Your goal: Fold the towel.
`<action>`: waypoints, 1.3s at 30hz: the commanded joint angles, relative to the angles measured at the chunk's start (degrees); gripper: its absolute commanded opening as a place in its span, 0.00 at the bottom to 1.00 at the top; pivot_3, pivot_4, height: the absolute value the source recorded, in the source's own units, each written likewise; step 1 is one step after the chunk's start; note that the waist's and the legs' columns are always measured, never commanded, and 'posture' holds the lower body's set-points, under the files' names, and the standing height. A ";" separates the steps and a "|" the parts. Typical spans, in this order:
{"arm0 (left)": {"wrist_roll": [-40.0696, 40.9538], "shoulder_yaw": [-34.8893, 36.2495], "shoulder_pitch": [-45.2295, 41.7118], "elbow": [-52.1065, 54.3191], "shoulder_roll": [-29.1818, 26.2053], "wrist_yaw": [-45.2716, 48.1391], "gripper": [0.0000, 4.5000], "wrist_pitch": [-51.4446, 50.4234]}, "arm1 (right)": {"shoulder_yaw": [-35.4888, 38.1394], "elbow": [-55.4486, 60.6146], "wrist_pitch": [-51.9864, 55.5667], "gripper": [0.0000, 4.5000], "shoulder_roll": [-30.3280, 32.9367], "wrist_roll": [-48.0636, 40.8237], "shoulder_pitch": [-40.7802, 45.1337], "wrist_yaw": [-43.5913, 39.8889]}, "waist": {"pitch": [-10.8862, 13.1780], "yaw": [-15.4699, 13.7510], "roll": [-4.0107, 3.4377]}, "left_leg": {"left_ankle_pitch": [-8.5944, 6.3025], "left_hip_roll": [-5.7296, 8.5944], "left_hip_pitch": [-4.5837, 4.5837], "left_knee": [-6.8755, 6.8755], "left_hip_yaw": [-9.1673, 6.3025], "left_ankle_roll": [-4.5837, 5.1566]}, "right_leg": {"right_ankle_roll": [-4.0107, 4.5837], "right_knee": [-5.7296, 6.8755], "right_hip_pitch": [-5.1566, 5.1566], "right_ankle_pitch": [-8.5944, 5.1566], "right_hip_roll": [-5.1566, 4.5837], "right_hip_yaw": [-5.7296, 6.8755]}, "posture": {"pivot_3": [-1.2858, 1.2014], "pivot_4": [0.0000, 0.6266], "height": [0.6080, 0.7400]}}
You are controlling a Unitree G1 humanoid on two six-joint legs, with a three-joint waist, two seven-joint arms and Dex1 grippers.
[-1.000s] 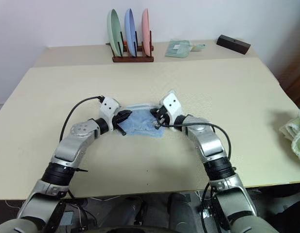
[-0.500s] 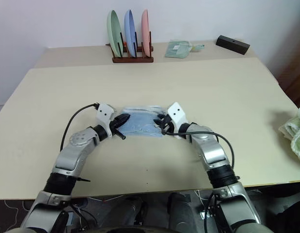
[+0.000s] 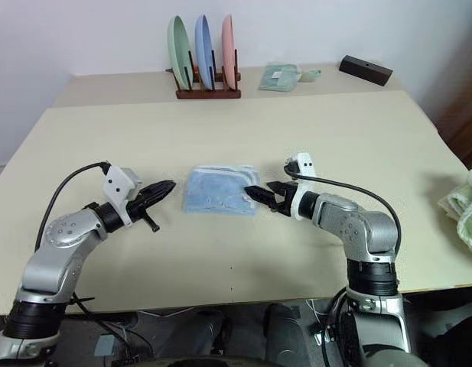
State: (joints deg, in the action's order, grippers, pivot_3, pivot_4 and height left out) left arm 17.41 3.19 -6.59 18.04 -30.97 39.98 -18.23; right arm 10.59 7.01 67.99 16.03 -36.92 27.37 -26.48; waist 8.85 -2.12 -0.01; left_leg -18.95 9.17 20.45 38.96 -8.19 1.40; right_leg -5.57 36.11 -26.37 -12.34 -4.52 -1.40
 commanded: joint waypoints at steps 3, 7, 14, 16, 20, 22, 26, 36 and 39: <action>1.37 -1.20 1.23 4.91 0.34 1.01 0.02 1.11 | -2.13 -2.51 1.30 0.98 -2.28 0.60 1.58 3.24 | 0.00 0.02 -0.01 | 0.00 0.00 0.01 -0.01 0.01 0.00 | 0.00 0.00 0.00 0.00 0.00 0.00 | 0.52 0.24 1.00; 1.17 -2.04 1.83 6.04 1.29 -0.40 0.02 0.20 | -2.61 -5.05 0.49 0.86 -5.97 0.66 2.26 5.16 | 0.00 0.17 0.00 | 0.00 0.00 -0.06 0.00 0.02 0.00 | 0.00 0.01 0.05 0.00 0.01 0.00 | 0.52 0.24 1.00; 1.10 -1.38 3.94 7.23 1.75 -2.09 0.02 -0.17 | 2.52 -3.22 2.11 0.10 -9.18 -2.95 3.12 7.95 | 0.00 1.32 -0.01 | 0.00 -0.01 -0.01 -0.06 0.01 0.00 | 0.00 0.01 -0.01 0.00 0.01 0.01 | 0.52 0.24 1.00; 0.87 -1.48 4.22 7.16 1.97 -2.70 0.02 0.06 | 3.76 -1.88 1.47 0.00 -8.57 -3.55 2.87 8.21 | 0.01 1.34 -0.02 | 0.00 0.00 -0.02 -0.06 0.01 0.00 | 0.00 0.00 -0.01 0.00 0.01 0.01 | 0.52 0.24 1.00; 0.06 -1.88 4.38 6.51 2.40 -3.72 0.02 0.76 | 10.93 1.34 -0.53 0.00 -5.40 -6.29 2.70 9.09 | 0.01 1.28 -0.03 | 0.00 0.00 -0.01 -0.06 0.00 0.00 | 0.00 -0.01 -0.01 0.00 0.00 0.02 | 0.52 0.24 1.00; 0.11 -1.92 4.22 6.22 2.59 -3.87 0.02 0.87 | 16.17 1.83 -0.63 0.00 -2.80 -7.48 2.52 10.96 | 0.01 1.18 -0.03 | 0.00 0.01 0.00 -0.06 0.01 0.01 | 0.00 -0.02 0.00 0.00 0.00 0.02 | 0.52 0.24 1.00; -0.28 -2.50 2.28 3.82 2.98 -3.79 0.02 1.47 | 27.61 0.22 -0.74 0.00 4.22 -9.10 1.27 15.24 | 0.02 1.08 -0.04 | -0.01 0.01 0.00 -0.06 0.01 0.02 | 0.00 -0.04 0.01 0.00 -0.01 0.03 | 0.52 0.24 1.00; -1.18 -6.86 -4.39 -2.27 5.94 -1.66 0.02 3.06 | 47.68 1.14 5.26 0.00 2.66 -13.33 -2.52 34.00 | -0.01 1.46 -0.08 | -0.01 -0.04 -0.03 -0.12 0.09 0.03 | 0.00 -0.01 0.00 0.00 -0.01 -0.06 | 0.52 0.24 1.00; -1.39 -7.67 -5.74 -3.59 6.20 -0.67 0.02 3.48 | 47.06 5.27 6.11 0.07 0.40 -13.33 -5.05 37.22 | -0.02 1.36 -0.11 | -0.01 -0.04 -0.02 -0.11 0.11 0.03 | 0.00 0.00 -0.01 0.00 -0.01 -0.09 | 0.52 0.24 1.00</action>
State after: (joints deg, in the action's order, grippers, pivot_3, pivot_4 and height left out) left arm 16.18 -4.40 -11.25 13.98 -24.66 38.69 -16.37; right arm 57.25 7.91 73.82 16.20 -48.66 22.44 9.33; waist 8.83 -0.77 -0.12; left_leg -18.96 9.13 20.43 38.85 -8.09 1.44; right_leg -5.58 36.11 -26.38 -12.34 -4.53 -1.49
